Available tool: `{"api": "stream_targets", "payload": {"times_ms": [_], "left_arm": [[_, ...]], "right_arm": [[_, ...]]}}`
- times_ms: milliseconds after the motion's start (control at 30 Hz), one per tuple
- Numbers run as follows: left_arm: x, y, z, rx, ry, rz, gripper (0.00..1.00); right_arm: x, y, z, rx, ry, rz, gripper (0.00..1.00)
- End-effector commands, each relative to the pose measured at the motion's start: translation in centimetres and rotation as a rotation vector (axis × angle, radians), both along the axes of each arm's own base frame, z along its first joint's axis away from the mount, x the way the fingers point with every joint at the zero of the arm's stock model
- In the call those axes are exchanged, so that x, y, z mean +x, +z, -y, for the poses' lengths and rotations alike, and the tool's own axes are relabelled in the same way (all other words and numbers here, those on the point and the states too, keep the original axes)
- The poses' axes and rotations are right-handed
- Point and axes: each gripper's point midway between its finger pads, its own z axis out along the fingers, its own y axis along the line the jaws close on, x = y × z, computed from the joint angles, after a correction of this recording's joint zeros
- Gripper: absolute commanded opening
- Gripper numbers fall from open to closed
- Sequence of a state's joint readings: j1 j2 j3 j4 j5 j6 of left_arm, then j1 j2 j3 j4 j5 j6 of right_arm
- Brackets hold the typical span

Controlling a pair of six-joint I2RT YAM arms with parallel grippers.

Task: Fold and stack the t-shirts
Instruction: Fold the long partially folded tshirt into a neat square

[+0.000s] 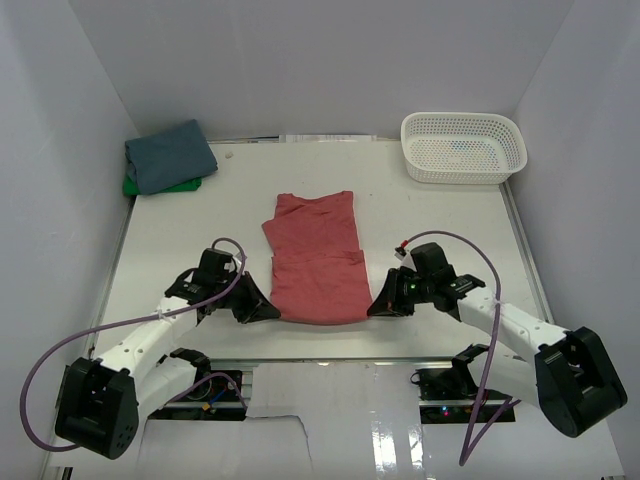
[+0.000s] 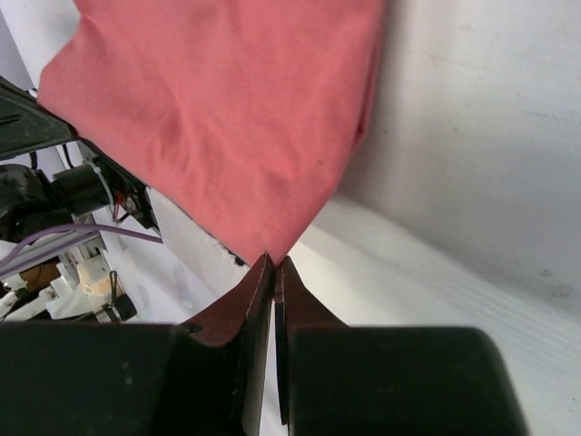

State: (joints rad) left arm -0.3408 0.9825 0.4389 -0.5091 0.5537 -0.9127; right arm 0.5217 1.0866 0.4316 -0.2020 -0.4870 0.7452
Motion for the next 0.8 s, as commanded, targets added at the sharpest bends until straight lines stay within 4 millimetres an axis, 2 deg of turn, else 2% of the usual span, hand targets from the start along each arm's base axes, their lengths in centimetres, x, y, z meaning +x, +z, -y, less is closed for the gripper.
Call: {"api": "stream_targets", "payload": {"times_ms": [0,300,400,433,600,633,700,733,767], "left_arm": [[1.7,2.6,0.3,-0.002,-0.004,0.085,0.00],[3.8,5.5,0.9,-0.007,0.005,0.125,0.00],[4.5,5.9,0.9,0.007,0.012,0.126,0.00],[5.2,6.8,1.1,0.002,0.017,0.146,0.00],[7.3,8.5,1.3,0.005,0.033,0.176,0.00],[8.0,9.0,1.4,0.003,0.038,0.185,0.00],[8.9,9.4,1.2,0.007,0.047,0.198,0.00],[9.4,9.5,1.1,0.009,0.052,0.198,0.00],[10.1,10.4,1.2,0.003,0.058,0.220,0.00]], "right_arm": [[1.5,2.4,-0.7,0.004,0.018,0.067,0.08],[3.9,6.1,-2.3,0.037,0.057,0.132,0.08],[4.9,7.2,-2.9,0.041,0.062,0.149,0.08],[5.2,7.5,-3.1,0.044,0.065,0.156,0.08],[6.9,9.0,-4.1,0.059,0.088,0.184,0.08],[7.6,10.0,-4.4,0.069,0.088,0.207,0.08],[8.3,10.4,-4.6,0.067,0.093,0.212,0.08],[9.1,11.5,-4.8,0.077,0.089,0.239,0.08],[9.5,11.6,-4.9,0.073,0.088,0.234,0.08]]}}
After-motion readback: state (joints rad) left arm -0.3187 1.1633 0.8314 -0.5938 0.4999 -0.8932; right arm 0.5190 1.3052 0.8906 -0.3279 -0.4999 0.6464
